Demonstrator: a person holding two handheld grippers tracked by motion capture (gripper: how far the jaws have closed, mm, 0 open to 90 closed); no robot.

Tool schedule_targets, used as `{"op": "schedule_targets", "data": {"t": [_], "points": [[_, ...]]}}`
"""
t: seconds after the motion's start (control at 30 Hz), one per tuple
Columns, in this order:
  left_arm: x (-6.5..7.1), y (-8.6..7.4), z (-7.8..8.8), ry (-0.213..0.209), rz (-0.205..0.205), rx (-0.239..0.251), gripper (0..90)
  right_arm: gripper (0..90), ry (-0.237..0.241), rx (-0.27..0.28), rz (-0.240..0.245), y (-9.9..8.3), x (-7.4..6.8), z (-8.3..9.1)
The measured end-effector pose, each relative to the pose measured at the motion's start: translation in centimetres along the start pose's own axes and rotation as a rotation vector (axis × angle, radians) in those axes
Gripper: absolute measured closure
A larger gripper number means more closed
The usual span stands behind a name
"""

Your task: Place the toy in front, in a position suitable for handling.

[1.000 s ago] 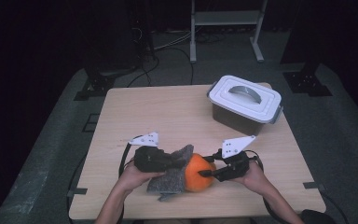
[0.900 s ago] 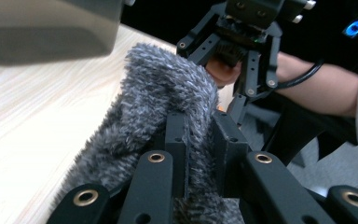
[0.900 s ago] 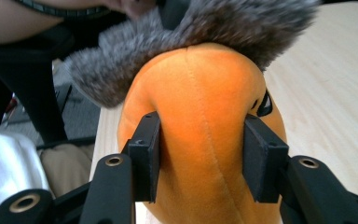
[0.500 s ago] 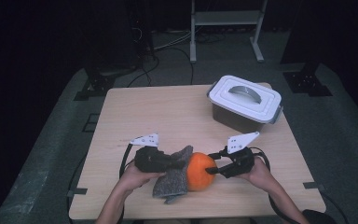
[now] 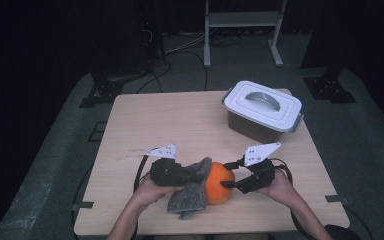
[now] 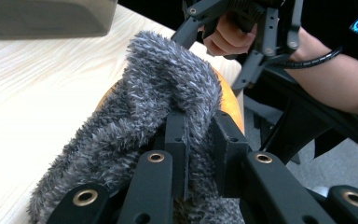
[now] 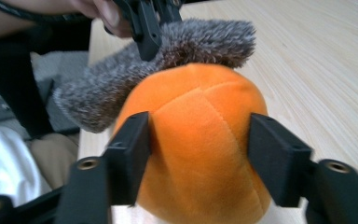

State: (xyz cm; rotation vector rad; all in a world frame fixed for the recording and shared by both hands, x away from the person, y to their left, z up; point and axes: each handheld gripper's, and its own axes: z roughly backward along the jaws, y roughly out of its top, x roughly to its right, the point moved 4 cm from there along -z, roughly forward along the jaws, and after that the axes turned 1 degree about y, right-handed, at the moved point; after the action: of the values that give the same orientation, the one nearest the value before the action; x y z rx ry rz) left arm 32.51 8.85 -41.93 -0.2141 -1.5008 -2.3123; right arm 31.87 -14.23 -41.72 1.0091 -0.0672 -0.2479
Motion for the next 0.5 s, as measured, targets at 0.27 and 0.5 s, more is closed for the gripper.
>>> {"op": "schedule_targets", "data": {"t": [0.27,0.5], "points": [[-0.2,-0.2,0.1,-0.004,0.005,-0.002,78.1,54.9,0.017,-0.006,0.013,-0.8,0.4,0.4],[-0.6,-0.7,-0.2,0.001,0.022,-0.017,78.1,52.9,-0.016,-0.032,-0.015,-1.2,1.1,1.4]]}}
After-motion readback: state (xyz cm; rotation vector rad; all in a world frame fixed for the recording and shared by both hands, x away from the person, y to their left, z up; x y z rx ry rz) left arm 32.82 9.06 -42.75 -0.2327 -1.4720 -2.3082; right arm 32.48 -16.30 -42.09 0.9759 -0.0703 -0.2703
